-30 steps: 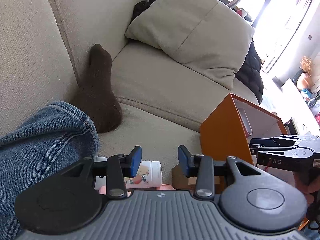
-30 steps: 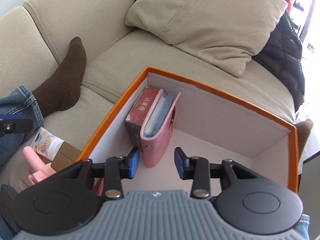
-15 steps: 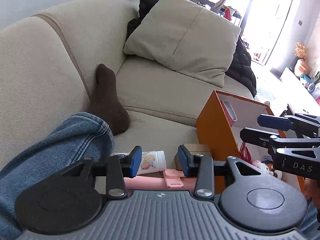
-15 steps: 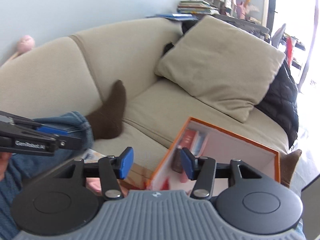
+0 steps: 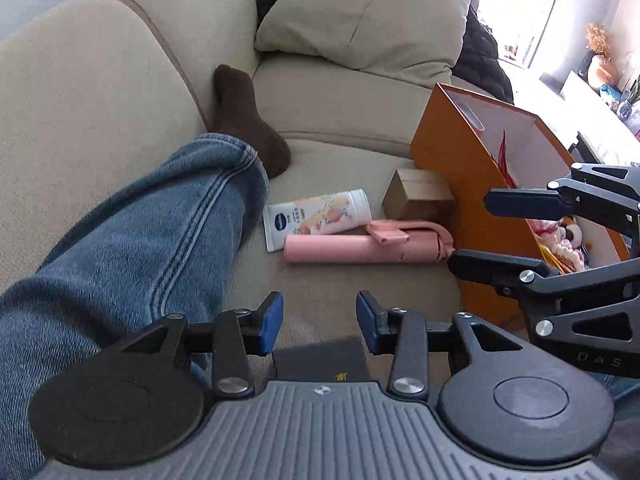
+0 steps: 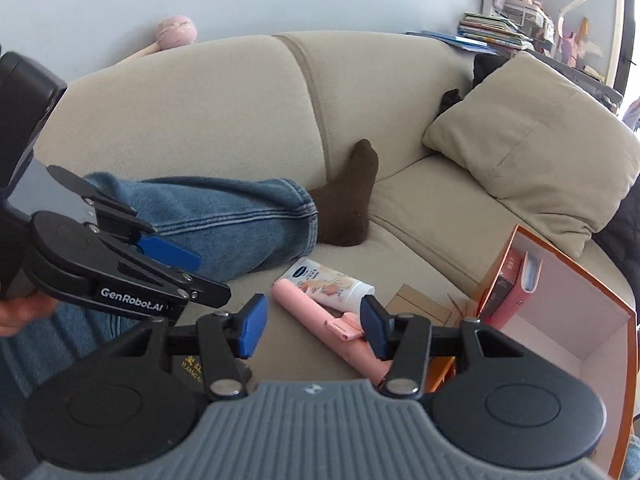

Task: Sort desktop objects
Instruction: 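Move both tools back toward the remaining items beside the box, then grasp the black XI JIANG NAN box with the left tool and lift it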

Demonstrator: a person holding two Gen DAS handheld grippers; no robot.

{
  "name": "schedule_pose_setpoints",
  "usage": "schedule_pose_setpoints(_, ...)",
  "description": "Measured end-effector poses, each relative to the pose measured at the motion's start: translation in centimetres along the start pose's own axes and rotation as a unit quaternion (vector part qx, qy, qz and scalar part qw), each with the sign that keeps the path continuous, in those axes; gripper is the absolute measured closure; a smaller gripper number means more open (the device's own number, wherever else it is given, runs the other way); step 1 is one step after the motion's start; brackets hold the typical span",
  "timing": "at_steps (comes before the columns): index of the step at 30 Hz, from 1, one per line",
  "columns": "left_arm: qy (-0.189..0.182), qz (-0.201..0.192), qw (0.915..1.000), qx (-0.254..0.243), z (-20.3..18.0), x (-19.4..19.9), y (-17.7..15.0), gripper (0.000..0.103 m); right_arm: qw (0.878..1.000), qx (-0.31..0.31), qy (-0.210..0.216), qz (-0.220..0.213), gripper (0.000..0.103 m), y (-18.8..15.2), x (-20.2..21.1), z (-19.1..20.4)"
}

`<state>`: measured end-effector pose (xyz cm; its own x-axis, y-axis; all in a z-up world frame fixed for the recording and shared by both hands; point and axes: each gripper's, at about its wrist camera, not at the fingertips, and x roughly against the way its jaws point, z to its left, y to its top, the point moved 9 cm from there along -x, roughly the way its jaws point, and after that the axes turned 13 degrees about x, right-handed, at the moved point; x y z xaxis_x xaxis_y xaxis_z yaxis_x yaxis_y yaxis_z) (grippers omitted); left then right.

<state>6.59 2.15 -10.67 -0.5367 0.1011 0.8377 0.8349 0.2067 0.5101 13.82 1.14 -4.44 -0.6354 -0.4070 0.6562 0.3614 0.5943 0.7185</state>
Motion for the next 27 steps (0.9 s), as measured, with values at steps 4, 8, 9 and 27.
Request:
schedule_pose_setpoints(4,-0.014,0.021,0.9996,-0.014,0.4,0.1,-1.6,0.056,0.999,0.029,-0.005,0.025,0.063,-1.1,-0.2,1.3)
schedule_pose_setpoints(8,-0.018,0.050,0.9982,-0.025,0.5,-0.6,-3.0,0.055,0.999,0.032,0.013,0.034,0.071,-2.1,-0.3,2.2)
schedule_pose_setpoints(9,-0.016,0.056,0.9979,-0.027,0.5,-0.9,-3.2,0.055,0.999,0.031,0.018,0.036,0.071,-2.3,-0.4,2.5)
schedule_pose_setpoints(27,0.049,0.168,0.9845,0.015,1.1,-7.1,-6.2,0.027,0.996,0.048,0.044,0.064,0.074,-4.0,-2.2,3.7)
